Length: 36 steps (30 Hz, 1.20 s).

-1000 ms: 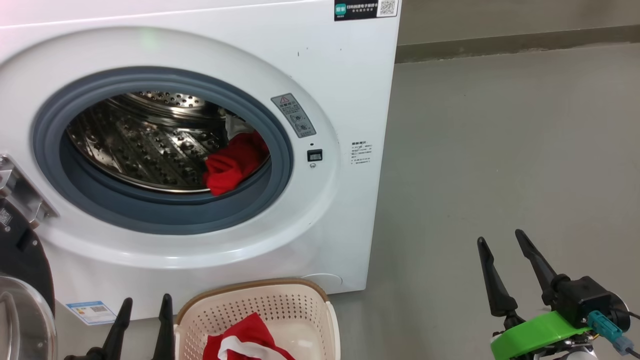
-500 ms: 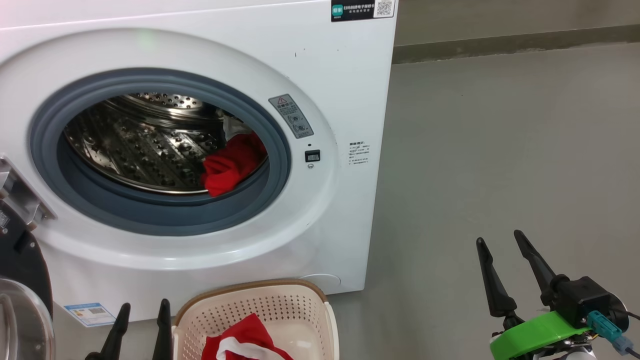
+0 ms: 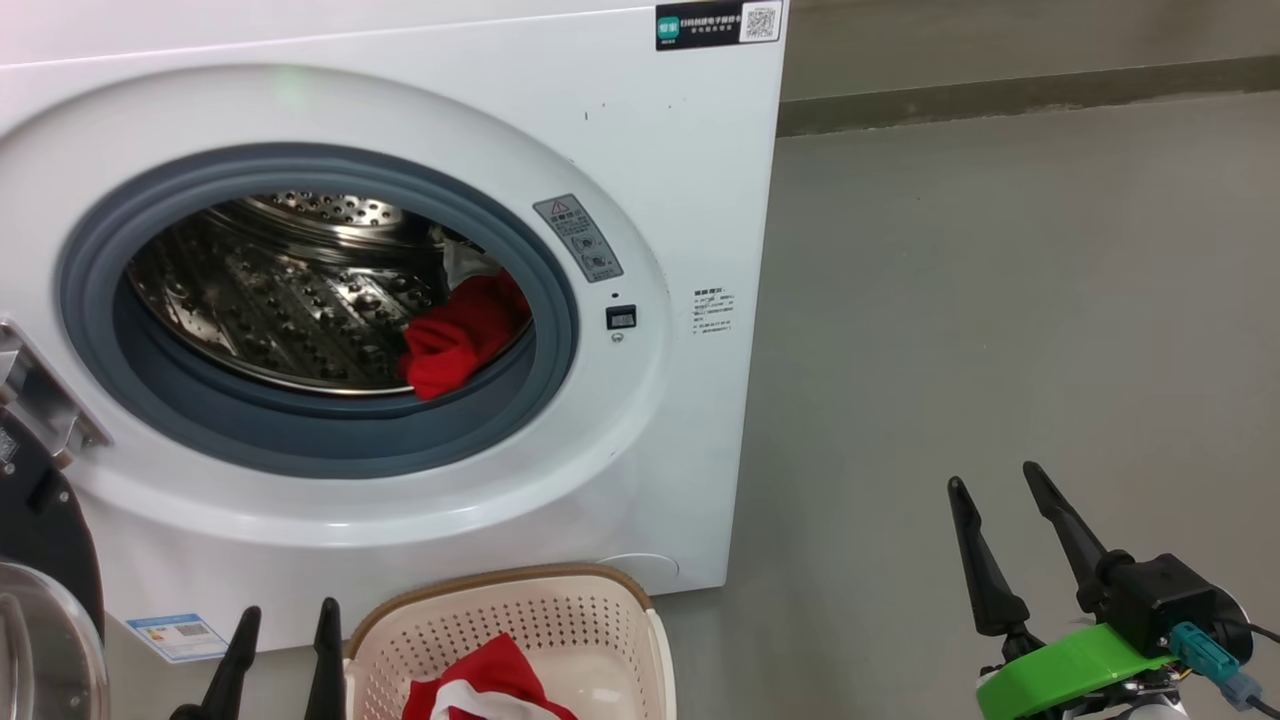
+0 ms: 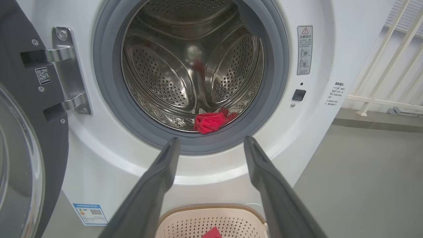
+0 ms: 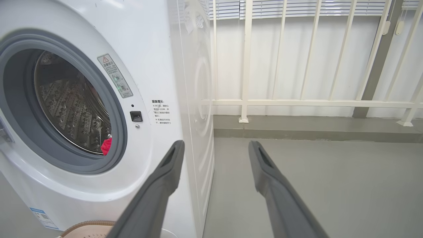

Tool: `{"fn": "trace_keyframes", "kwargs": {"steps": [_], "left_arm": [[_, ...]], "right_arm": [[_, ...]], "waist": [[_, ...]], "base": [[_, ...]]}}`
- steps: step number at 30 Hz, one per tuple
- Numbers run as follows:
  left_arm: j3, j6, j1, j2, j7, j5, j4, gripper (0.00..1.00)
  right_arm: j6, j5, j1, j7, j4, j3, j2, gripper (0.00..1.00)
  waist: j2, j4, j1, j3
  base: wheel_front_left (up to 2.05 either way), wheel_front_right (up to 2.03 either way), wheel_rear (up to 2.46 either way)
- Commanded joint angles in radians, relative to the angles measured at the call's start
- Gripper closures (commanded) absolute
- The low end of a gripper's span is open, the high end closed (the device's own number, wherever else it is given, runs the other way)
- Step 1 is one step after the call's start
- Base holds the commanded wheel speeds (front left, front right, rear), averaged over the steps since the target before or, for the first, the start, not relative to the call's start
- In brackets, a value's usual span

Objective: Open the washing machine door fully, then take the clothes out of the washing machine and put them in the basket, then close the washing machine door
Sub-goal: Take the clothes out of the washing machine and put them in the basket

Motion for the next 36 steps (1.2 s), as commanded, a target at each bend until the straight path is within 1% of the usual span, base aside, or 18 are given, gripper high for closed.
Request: {"fn": "trace_keyframes", "kwargs": {"steps": [1, 8, 14, 18, 31, 36], "left_arm": [[0.033, 0.002, -0.016, 0.007, -0.012, -0.006, -0.025, 0.00], [0.024, 0.003, -0.036, 0.007, -0.012, -0.016, -0.027, 0.00], [0.008, 0.000, -0.111, 0.007, -0.012, -0.010, 0.006, 0.00], [-0.008, -0.002, -0.168, 0.022, -0.012, 0.011, 0.037, 0.00], [-0.028, -0.007, -0.434, 0.064, -0.012, -0.001, 0.173, 0.00], [-0.030, -0.008, -0.537, 0.067, -0.012, -0.009, 0.219, 0.00]], "right_arm": [[0.005, 0.010, -0.012, -0.006, -0.022, 0.026, -0.004, 0.00], [0.005, 0.009, -0.015, -0.006, -0.029, 0.027, -0.004, 0.00], [0.005, -0.004, -0.022, -0.006, -0.038, 0.022, -0.004, 0.00], [0.005, -0.023, -0.032, -0.006, -0.043, 0.021, -0.004, 0.00], [0.005, -0.053, -0.087, -0.006, -0.090, 0.010, -0.004, 0.00], [0.005, -0.058, -0.113, -0.006, -0.118, 0.003, -0.004, 0.00]], "waist": [[0.0000, 0.000, 0.0000, 0.001], [0.0000, 0.002, 0.0000, 0.017], [0.0000, 0.015, 0.0000, 0.048], [0.0000, 0.018, 0.0000, 0.069], [0.0000, 0.015, 0.0000, 0.212], [0.0000, 0.013, 0.0000, 0.281]], "base": [[0.00, 0.00, 0.00], [0.00, 0.00, 0.00], [0.00, 0.00, 0.00], [0.00, 0.00, 0.00], [0.00, 0.00, 0.00], [0.00, 0.00, 0.00]]}}
